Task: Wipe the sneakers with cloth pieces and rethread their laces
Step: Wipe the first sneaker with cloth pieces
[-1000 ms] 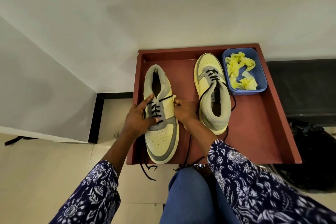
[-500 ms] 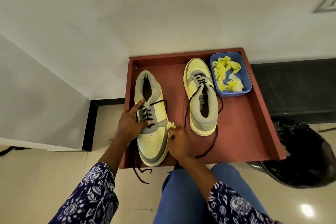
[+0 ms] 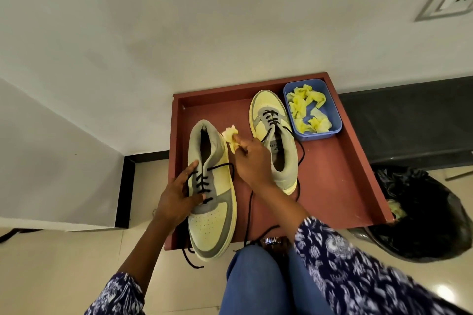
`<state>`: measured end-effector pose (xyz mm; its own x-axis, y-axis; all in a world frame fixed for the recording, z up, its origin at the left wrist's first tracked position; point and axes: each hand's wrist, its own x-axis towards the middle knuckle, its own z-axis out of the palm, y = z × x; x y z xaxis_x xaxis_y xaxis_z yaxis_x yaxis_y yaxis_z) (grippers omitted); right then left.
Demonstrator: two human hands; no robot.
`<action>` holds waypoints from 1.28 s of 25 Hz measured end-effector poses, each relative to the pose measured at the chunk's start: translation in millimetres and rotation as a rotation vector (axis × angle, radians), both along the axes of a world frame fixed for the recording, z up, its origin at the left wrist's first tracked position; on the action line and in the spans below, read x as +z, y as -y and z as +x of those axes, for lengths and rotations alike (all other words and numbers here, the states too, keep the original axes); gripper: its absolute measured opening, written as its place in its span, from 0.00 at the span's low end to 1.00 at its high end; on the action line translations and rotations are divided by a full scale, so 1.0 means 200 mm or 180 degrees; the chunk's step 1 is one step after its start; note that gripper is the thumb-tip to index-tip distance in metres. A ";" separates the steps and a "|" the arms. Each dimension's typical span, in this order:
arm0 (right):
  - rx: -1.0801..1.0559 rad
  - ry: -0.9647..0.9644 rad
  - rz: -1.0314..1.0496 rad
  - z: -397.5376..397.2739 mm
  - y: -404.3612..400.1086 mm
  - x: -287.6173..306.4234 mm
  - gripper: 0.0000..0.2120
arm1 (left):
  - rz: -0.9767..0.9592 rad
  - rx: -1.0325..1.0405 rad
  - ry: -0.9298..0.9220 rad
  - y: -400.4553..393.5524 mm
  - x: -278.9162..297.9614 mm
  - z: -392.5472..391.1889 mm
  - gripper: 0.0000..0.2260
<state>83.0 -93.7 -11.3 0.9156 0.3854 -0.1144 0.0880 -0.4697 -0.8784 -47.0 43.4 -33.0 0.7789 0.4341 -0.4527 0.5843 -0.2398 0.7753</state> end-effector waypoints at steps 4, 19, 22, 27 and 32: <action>0.0280 0.0000 -0.0502 0.13 -0.12 -0.03 0.21 | -0.0027 -0.0005 0.0048 0.00 0.00 -0.03 0.34; 0.0506 -0.0708 -0.0532 -0.30 0.06 -0.26 0.17 | 0.0136 0.0282 -0.0052 0.06 -0.01 0.00 0.34; 0.0544 -0.0756 -0.0515 -0.34 0.08 -0.24 0.18 | 0.0192 0.0278 -0.0092 0.06 0.00 -0.01 0.33; 0.0337 -0.1020 -0.0391 -0.39 0.09 -0.24 0.17 | 0.0187 0.0417 -0.0057 0.08 0.03 0.01 0.24; 0.0061 -0.1289 -0.0280 -0.35 0.05 -0.25 0.15 | 0.0582 0.0540 -0.0288 0.13 0.06 0.05 0.34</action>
